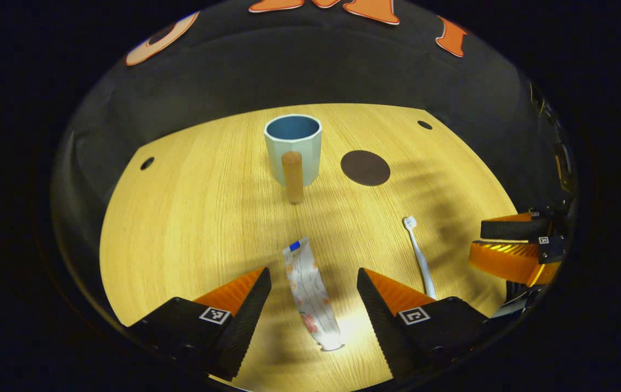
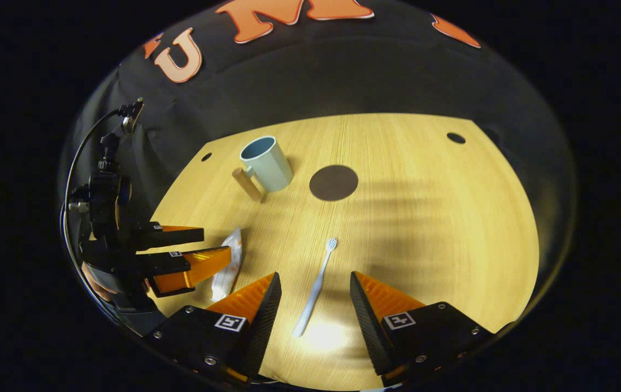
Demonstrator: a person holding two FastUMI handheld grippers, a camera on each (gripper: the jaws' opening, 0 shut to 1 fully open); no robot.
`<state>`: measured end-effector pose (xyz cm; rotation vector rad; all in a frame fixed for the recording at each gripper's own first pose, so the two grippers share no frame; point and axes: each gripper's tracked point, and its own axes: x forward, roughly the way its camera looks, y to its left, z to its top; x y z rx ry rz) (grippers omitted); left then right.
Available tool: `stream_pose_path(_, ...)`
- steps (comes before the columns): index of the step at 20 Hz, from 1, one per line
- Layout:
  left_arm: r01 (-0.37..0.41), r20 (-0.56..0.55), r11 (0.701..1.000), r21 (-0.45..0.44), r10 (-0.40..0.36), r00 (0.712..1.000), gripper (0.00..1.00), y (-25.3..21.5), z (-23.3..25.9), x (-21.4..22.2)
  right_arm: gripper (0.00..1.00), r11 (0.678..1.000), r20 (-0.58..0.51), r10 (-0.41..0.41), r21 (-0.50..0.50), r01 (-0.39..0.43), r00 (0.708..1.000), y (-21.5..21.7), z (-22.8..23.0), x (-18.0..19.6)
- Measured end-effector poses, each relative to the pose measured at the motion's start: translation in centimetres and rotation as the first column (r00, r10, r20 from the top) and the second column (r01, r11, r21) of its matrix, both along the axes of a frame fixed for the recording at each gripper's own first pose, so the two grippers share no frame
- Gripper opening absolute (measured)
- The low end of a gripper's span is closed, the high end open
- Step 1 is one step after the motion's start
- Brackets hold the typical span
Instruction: Put the toothbrush and toothpaste on the desktop into the cup, then pick up the cup and place it on the coaster on the desktop.
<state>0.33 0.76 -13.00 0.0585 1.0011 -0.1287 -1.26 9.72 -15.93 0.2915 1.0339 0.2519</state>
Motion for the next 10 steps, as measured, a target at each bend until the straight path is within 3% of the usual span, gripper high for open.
stream_pose_path(3,-0.033,-0.079,0.999,-0.005,0.033,0.996,0.98,0.1,-0.8,-0.6,0.70,1.000,-0.038,0.006,-0.020,-0.006,0.999,0.6,-0.9,0.2)
stream_pose_path(4,-0.041,-0.098,0.999,-0.008,0.040,0.994,0.92,0.1,-0.7,-0.3,0.60,1.000,-0.063,0.005,-0.026,-0.007,0.998,0.9,-1.4,0.1)
stream_pose_path(5,-0.048,-0.123,0.999,-0.016,0.046,0.991,0.91,0.2,-0.5,-0.2,0.66,0.999,-0.078,0.006,-0.042,-0.009,0.997,0.9,-2.1,0.2)
stream_pose_path(7,-0.090,-0.160,0.996,-0.015,0.087,0.983,0.90,0.7,-0.2,-0.4,0.65,0.997,-0.113,-0.018,-0.071,0.010,0.993,0.9,-4.0,0.1)
stream_pose_path(9,-0.104,-0.177,0.994,-0.028,0.097,0.979,0.76,0.6,0.3,0.2,0.58,0.998,-0.151,-0.022,-0.066,0.012,0.988,1.7,-5.3,-0.3)
stream_pose_path(10,-0.114,-0.184,0.993,-0.025,0.108,0.977,0.75,0.7,0.7,0.8,0.54,0.997,-0.162,-0.021,-0.071,0.010,0.987,2.0,-5.7,-0.2)
